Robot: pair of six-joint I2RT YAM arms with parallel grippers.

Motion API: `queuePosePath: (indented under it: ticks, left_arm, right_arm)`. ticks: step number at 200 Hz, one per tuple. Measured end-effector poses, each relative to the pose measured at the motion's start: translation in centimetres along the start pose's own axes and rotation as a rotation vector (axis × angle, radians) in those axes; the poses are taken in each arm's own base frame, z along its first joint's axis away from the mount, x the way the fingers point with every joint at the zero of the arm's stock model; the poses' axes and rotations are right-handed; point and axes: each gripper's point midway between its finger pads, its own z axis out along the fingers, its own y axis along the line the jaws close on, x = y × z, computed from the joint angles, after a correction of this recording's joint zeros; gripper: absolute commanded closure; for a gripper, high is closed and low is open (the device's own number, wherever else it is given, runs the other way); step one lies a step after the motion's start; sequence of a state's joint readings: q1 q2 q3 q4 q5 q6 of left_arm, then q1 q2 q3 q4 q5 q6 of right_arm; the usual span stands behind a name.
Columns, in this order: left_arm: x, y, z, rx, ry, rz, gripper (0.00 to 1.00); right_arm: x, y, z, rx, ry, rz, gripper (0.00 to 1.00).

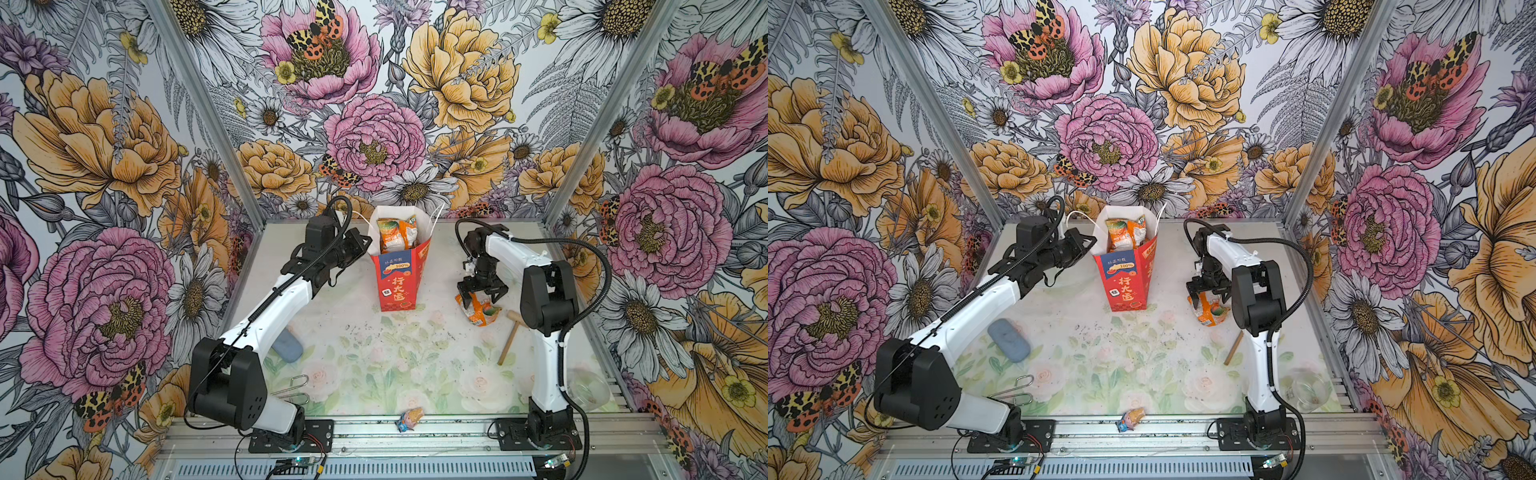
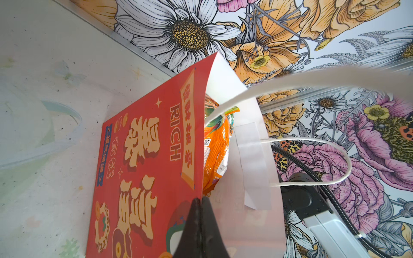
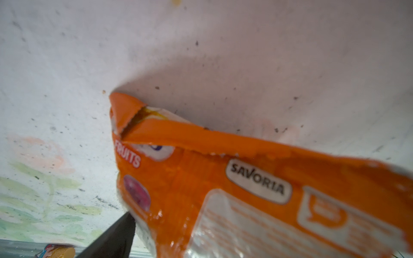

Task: Place the snacks into the paper bag
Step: 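Lower the right gripper onto the orange Savoria packet and grasp it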

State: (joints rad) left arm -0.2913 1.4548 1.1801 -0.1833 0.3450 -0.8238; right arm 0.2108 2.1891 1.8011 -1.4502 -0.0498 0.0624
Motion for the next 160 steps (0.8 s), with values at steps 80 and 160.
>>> queuePosePath:
  ticks: [80, 160]
  left_arm:
    - [0.0, 0.0, 0.0, 0.000, 0.001, 0.000, 1.00]
    - [0.0, 0.0, 0.0, 0.000, 0.000, 0.000, 1.00]
  right_arm:
    - [0.0, 0.4, 0.3, -0.025, 0.001, 0.003, 0.15]
    - [-0.3, 1.0, 0.7, -0.061, -0.009, 0.015, 0.38]
